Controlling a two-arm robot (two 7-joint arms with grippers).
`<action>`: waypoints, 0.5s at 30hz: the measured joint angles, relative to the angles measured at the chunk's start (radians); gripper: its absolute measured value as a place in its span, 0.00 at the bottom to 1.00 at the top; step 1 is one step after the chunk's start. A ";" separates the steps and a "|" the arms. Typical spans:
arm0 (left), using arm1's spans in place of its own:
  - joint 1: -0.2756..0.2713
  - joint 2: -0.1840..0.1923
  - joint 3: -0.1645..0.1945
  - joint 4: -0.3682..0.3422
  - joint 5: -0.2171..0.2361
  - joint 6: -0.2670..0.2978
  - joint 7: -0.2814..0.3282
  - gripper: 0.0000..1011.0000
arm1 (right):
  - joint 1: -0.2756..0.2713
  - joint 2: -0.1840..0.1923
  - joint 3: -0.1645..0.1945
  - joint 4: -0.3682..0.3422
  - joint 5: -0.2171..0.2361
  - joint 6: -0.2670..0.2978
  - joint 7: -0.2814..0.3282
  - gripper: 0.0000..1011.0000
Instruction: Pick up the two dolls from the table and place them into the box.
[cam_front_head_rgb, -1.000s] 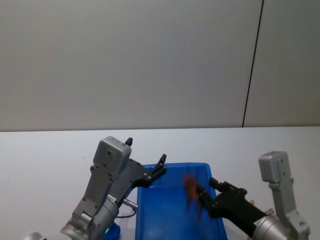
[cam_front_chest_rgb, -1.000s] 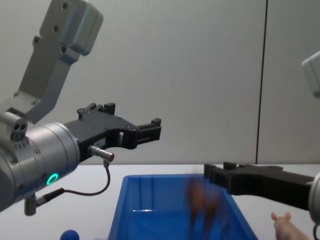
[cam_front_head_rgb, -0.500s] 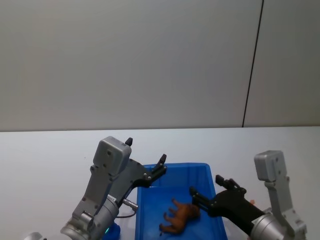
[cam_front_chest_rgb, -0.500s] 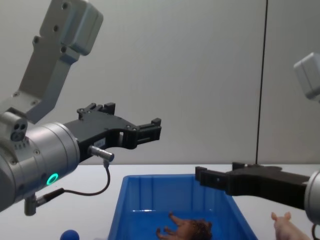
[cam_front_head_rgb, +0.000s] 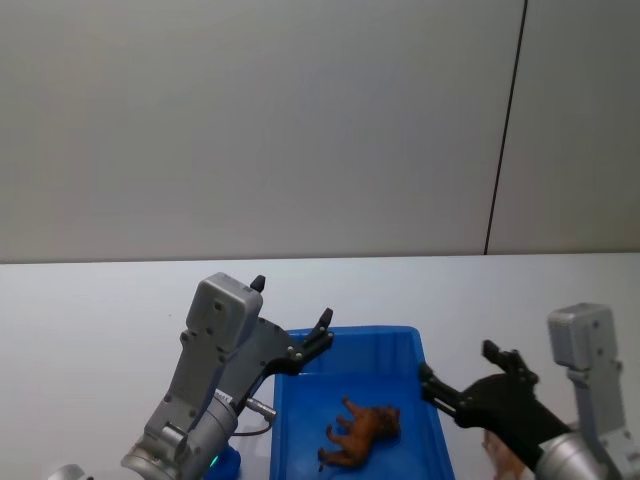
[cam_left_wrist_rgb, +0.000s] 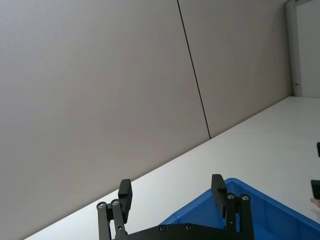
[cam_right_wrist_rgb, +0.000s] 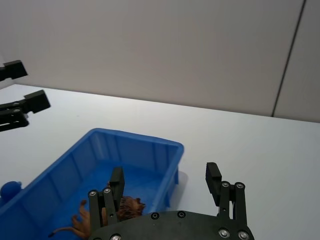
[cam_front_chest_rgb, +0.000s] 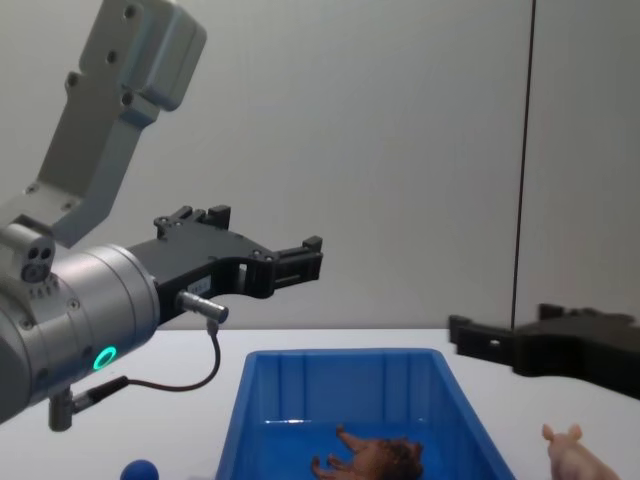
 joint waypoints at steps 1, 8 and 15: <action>0.000 0.000 0.000 0.000 0.000 0.000 0.000 0.99 | -0.006 0.004 0.002 -0.007 -0.001 0.000 -0.008 0.99; 0.000 0.000 0.000 0.000 0.000 0.000 0.000 0.99 | -0.054 0.029 0.014 -0.053 -0.002 0.012 -0.081 0.99; 0.000 0.000 0.000 0.000 0.000 0.000 0.000 0.99 | -0.101 0.050 0.024 -0.081 0.002 0.031 -0.134 0.99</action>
